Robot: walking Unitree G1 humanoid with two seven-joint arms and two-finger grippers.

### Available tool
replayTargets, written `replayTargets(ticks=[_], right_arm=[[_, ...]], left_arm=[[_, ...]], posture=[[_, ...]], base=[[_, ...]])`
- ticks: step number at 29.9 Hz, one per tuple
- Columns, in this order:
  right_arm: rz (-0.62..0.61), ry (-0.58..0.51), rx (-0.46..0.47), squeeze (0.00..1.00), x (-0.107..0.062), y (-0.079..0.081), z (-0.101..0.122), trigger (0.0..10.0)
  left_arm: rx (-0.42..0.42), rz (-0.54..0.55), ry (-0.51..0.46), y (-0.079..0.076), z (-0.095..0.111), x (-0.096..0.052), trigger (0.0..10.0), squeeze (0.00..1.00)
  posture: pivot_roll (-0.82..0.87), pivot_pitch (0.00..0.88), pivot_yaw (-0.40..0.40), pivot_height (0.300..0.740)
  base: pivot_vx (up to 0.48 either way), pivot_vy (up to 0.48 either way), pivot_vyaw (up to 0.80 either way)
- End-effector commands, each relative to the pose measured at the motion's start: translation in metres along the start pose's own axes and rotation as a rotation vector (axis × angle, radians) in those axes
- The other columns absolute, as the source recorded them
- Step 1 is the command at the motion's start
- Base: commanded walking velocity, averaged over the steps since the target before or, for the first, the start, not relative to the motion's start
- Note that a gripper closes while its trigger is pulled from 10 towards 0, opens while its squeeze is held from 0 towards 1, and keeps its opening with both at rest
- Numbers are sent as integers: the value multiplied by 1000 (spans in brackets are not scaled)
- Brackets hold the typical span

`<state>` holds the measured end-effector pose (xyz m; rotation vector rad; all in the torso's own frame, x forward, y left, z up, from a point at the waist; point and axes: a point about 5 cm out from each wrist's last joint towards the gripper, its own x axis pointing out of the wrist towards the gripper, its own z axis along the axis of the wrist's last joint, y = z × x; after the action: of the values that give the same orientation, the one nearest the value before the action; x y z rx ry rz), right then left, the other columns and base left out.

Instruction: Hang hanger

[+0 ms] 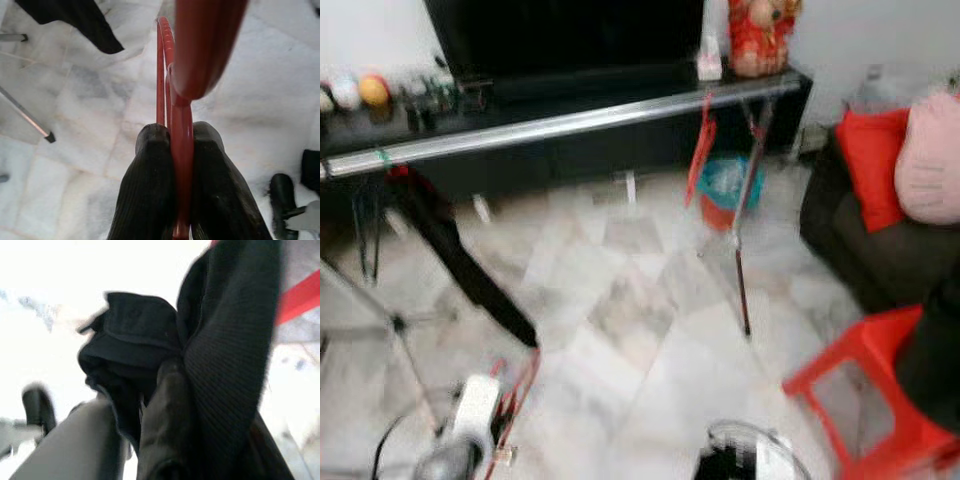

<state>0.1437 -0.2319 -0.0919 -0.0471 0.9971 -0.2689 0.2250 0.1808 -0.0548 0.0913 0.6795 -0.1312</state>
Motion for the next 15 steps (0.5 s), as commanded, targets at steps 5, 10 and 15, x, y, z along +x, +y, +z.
replayTargets(ticks=[5,10,15], right_arm=[[-20,-61,-31,0,3,7,18,10000],[-201,-120,-202,0,4,-9,34,10000],[-201,-120,-202,0,4,-9,34,10000]], left_arm=[[-2,8,-1,7,-1,-2,10000,0],[5,6,0,9,-1,-2,10000,0],[5,6,0,9,-1,-2,10000,0]], posture=[[-6,16,26,740],[-3,21,35,740],[-3,21,35,740]], base=[[0,0,0],[0,0,0],[0,0,0]])
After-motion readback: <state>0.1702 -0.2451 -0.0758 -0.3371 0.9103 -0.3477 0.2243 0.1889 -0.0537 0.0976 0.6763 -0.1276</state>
